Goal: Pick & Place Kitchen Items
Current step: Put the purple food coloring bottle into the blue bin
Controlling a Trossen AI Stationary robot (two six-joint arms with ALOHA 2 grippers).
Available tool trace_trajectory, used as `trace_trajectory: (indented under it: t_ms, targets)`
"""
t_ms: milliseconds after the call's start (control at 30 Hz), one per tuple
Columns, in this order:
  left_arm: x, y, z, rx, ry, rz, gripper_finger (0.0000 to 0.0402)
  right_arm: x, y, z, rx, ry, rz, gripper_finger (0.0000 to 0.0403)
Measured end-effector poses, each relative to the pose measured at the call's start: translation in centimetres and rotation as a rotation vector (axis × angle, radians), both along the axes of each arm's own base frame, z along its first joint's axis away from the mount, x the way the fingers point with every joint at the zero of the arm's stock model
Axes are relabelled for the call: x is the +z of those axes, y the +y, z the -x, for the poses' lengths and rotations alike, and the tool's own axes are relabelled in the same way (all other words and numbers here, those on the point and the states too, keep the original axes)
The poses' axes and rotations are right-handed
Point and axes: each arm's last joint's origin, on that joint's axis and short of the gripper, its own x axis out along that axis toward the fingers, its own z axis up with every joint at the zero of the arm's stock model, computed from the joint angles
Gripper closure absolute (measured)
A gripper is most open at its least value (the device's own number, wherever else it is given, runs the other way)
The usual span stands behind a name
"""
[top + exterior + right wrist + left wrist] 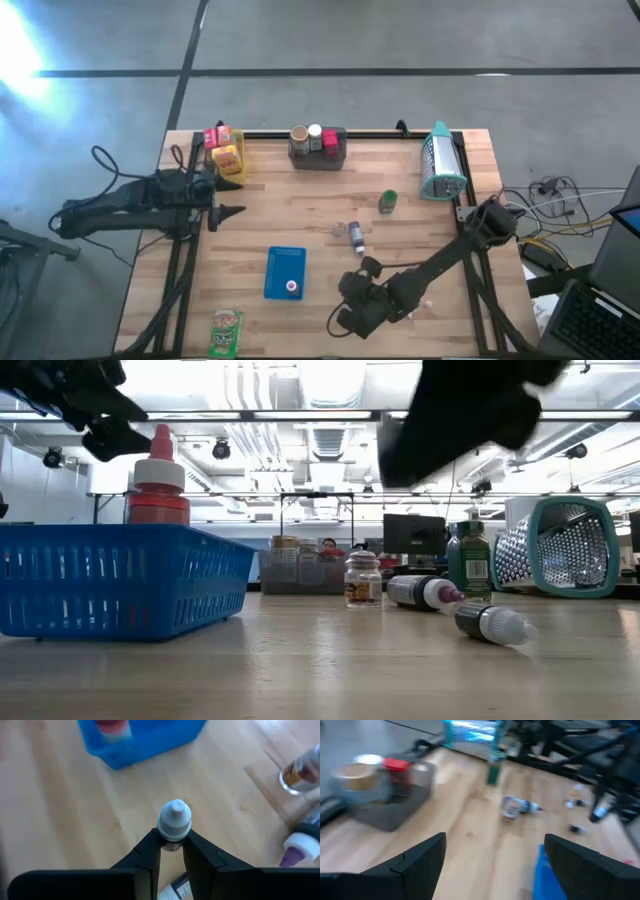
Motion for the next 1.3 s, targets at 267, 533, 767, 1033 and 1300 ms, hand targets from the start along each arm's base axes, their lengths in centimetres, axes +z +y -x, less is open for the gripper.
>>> trace_trajectory:
  t_ms: [267,533,767,1033,1300]
  targets:
    - [0.6,-0.2,-3.2,-0.211,-0.092,0.064,0.0062,4.3,-1.5,0.6,0.125,-0.004,-0.123,0.034]
    - [0.7,-0.1,-6.4,-0.279,-0.058,0.078,0.0068,5.5,-3.7,0.3,0.203,0.064,-0.19,0.034]
    - [1.9,-1.4,-9.9,-0.38,-0.046,0.047,0.0071,6.2,-5.3,0.1,0.231,0.111,-0.184,0.0341]
    - [2.3,-2.7,-14.0,-0.41,-0.011,0.123,0.0074,8.3,-5.9,0.1,0.249,0.131,-0.088,0.0342]
    - [3.3,-3.8,-17.7,-0.416,-0.04,0.193,0.0074,9.8,-6.8,0.8,0.185,0.179,0.062,0.0342]
